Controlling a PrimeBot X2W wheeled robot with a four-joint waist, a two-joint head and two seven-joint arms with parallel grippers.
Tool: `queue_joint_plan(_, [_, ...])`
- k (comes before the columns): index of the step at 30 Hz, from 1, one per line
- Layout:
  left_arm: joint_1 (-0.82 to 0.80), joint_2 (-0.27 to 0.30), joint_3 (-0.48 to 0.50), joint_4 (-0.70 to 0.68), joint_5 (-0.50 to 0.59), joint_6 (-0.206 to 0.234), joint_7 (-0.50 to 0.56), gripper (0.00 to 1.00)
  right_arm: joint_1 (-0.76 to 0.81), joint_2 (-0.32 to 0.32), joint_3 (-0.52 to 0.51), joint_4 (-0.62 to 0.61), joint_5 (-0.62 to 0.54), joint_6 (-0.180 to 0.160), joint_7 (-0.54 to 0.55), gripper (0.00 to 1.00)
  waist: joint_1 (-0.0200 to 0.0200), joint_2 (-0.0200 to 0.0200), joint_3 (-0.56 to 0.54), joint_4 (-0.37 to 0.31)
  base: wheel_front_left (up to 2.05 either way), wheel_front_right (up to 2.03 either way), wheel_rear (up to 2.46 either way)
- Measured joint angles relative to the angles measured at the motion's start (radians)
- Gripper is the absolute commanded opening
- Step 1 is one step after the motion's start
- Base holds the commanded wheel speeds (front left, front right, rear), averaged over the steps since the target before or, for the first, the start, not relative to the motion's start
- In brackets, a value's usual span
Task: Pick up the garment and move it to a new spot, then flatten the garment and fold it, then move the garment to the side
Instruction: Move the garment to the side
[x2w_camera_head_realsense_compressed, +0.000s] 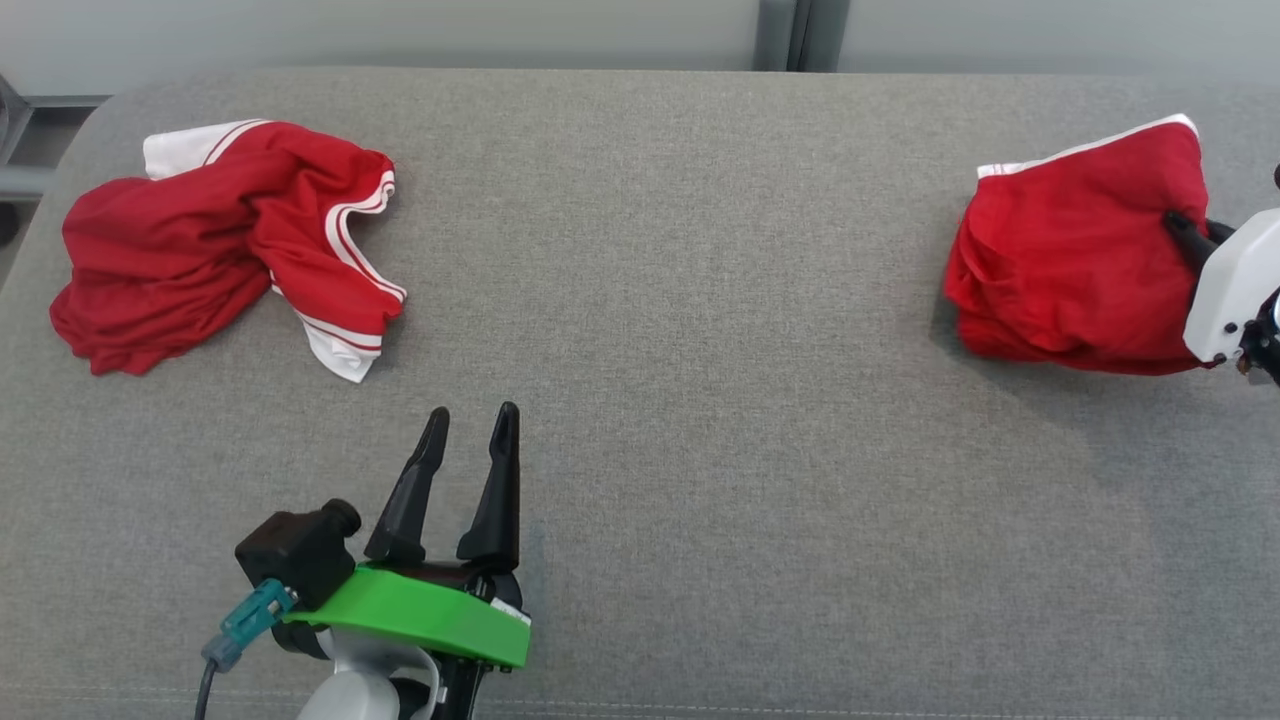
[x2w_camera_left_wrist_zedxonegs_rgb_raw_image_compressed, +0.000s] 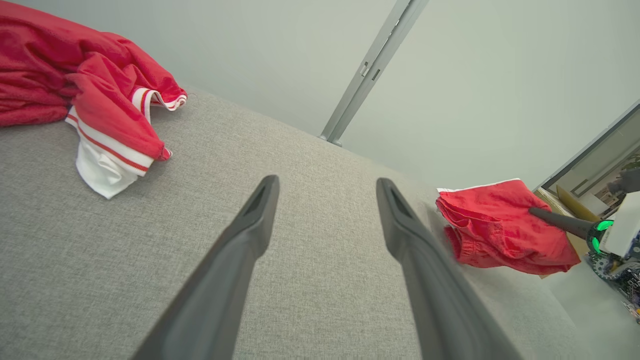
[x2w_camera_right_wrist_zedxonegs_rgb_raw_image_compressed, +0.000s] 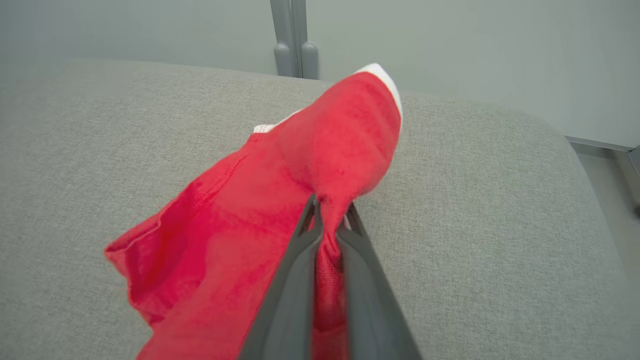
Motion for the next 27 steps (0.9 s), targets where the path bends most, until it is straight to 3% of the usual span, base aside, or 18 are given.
queue_joint_plan(15, [-0.053, 0.023, -0.020, -0.057, 0.048, 0.000, 0.044, 1.00, -0.175, -0.109, 0.049, 0.022, -0.124, -0.001, 0.056, 0.00, 0.0000, 0.0000, 0.119, 0.009, 0.00, 0.00, 0.00])
queue_joint_plan(27, [-0.086, 0.033, -0.021, -0.103, 0.069, 0.000, 0.058, 1.00, -0.225, -0.125, 0.069, 0.054, -0.185, -0.022, 0.056, 0.00, 0.0000, 0.0000, 0.188, 0.031, 0.00, 0.00, 0.00])
